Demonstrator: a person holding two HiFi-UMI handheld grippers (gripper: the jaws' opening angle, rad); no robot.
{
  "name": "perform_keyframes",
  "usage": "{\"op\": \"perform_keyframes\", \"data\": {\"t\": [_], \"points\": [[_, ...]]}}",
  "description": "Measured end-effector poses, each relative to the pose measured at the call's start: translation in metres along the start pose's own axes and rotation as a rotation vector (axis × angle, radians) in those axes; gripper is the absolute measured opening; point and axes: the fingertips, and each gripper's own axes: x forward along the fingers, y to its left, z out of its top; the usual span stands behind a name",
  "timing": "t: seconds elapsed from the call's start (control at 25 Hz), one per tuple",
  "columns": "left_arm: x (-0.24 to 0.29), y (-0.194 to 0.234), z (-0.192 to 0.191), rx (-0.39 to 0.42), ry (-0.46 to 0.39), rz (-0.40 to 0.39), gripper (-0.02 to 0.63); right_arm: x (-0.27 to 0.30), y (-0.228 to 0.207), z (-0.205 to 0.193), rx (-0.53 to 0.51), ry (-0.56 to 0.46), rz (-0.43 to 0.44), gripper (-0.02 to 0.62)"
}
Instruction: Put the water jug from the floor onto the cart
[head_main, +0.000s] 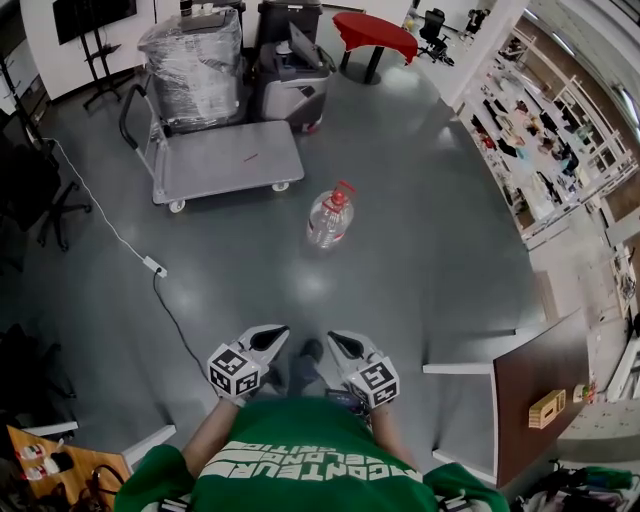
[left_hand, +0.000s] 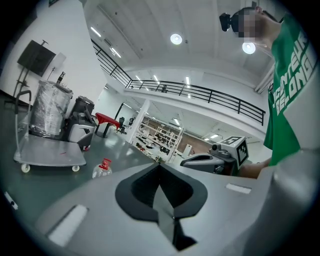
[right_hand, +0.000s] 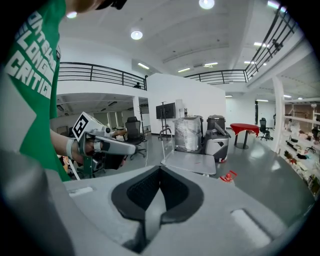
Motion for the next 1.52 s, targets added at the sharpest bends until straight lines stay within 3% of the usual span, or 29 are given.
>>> {"op": "perform_keyframes", "data": {"t": [0.2,0.56,1.52], "points": [[0.021,0.01,0.013,-0.005,-0.007,0.028,0.009,0.013,-0.029,0.015,-0.011,-0.029,0.016,-0.008],[0.08,0.015,0.049,0.052,-0.012,0.004,0.009,0.026,-0.086,0.04,-0.027,-0.052,0.025,-0.008],[0.198,0.002,0.064,0.044,0.06,-0.043,0.009,0.006,-0.198,0.029,0.085,-0.076,0.01,-0.008]]}}
